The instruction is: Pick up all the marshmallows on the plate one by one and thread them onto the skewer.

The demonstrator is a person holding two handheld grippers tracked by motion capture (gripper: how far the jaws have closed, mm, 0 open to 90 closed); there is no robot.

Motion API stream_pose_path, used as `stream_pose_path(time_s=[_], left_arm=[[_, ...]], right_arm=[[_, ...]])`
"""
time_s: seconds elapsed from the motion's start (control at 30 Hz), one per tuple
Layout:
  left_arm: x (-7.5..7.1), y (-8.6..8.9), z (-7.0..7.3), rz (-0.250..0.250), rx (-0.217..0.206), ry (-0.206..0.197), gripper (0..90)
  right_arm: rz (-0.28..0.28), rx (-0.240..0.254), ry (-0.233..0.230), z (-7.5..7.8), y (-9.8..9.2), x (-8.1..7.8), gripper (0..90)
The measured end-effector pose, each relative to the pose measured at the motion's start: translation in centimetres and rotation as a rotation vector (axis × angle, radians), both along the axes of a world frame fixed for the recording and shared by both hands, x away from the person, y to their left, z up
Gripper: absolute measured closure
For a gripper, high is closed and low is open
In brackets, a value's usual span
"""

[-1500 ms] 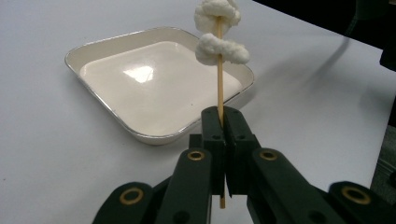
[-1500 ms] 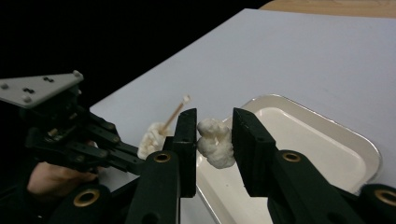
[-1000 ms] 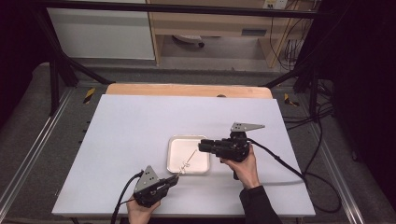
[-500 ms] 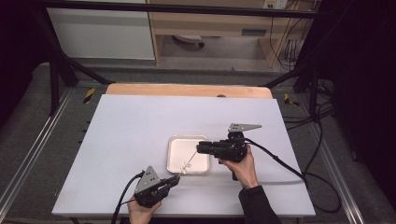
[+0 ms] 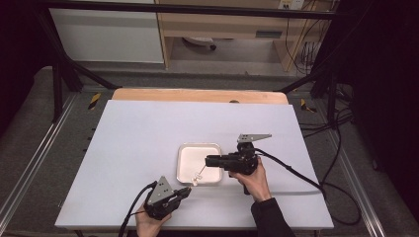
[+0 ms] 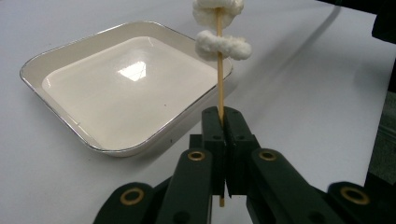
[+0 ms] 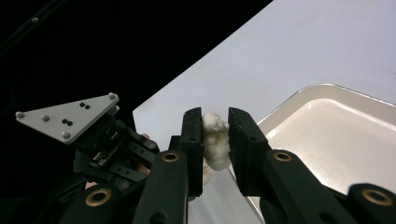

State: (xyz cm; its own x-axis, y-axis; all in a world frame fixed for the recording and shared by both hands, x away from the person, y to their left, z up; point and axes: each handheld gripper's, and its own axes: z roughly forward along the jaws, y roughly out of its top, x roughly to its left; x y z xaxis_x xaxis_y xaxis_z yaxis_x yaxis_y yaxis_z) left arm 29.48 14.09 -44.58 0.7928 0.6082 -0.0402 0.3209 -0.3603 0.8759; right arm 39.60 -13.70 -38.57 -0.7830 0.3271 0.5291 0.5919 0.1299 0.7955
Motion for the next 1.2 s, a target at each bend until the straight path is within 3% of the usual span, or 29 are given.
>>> stream_pose_path(time_s=[0.43, 0.53, 0.6, 0.63, 0.67, 0.7, 0.83, 1.03, 1.2], left_arm=[[0.0, -0.5, 0.2, -0.003, 0.042, -0.009, 88.8], [0.0, -0.5, 0.2, -0.006, 0.023, -0.004, 88.9], [0.0, -0.6, 0.6, -0.010, -0.029, -0.012, 88.8], [0.0, -0.9, 1.0, 0.014, 0.006, -0.027, 88.8], [0.0, -1.2, 1.2, 0.025, 0.025, -0.035, 88.8], [0.0, -1.3, 1.2, 0.032, 0.027, -0.028, 88.8], [0.3, -0.8, 0.9, 0.023, -0.031, 0.005, 88.6], [0.4, -0.2, 0.3, 0.043, -0.055, 0.023, 88.3], [0.6, 0.4, 0.5, 0.067, -0.080, 0.034, 88.2]], right_arm=[[0.023, -0.037, 0.015, -0.6, 0.4, -0.3, 79.0], [0.033, -0.035, 0.019, -1.0, 0.6, -0.4, 79.1], [0.071, -0.049, 0.048, -1.4, 1.0, -0.4, 79.1], [0.096, -0.065, 0.066, -1.9, 1.5, -0.6, 78.8], [0.092, -0.065, 0.051, -2.3, 1.9, -0.7, 78.7], [0.091, -0.053, 0.048, -2.5, 2.0, -0.8, 78.6], [0.084, -0.045, 0.041, -2.4, 2.0, -0.8, 76.9], [0.002, -0.057, -0.060, -1.3, 1.2, -1.1, 54.5], [-0.074, -0.114, -0.133, -0.9, 0.3, -1.4, 38.0]])
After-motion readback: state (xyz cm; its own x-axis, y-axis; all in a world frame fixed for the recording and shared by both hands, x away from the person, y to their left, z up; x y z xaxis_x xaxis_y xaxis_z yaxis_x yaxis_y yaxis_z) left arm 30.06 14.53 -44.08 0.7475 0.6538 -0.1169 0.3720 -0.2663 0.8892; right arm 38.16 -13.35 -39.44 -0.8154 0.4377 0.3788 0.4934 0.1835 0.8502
